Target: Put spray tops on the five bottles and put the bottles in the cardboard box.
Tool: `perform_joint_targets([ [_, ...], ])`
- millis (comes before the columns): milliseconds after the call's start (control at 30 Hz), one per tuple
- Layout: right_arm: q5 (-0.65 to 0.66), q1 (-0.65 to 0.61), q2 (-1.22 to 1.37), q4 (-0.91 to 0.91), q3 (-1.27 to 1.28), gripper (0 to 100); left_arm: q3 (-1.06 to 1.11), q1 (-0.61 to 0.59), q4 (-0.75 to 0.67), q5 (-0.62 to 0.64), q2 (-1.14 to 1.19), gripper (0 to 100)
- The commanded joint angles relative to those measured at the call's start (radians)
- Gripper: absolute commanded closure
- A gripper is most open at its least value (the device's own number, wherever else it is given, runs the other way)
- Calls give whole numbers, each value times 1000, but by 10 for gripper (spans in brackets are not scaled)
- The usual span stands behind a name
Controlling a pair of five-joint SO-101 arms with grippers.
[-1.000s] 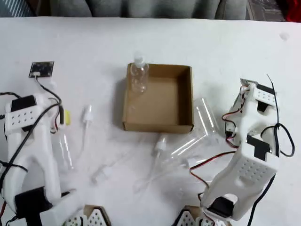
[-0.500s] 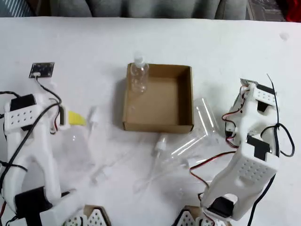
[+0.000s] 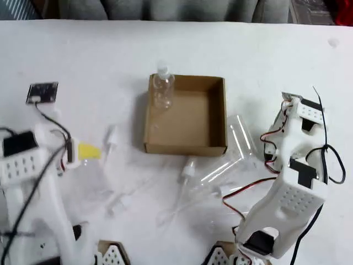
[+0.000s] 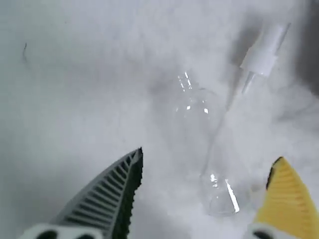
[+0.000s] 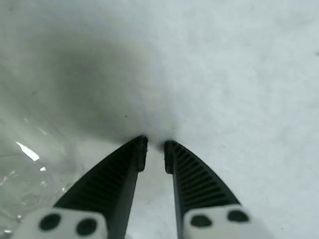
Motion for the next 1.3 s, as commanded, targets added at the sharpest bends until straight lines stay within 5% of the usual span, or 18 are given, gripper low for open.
perform_joint_targets([
  [0, 12, -58, 8, -18, 11, 982, 186, 50, -117, 130, -208, 641],
  [300, 12, -53, 8, -16, 12, 982, 299, 56, -316, 321, -105, 637],
  [1100, 14, -56, 8, -19, 8, 982, 37, 58, -322, 327, 493, 646],
  [1267, 14, -56, 8, -19, 8, 982, 35, 102, -327, 322, 527, 807],
])
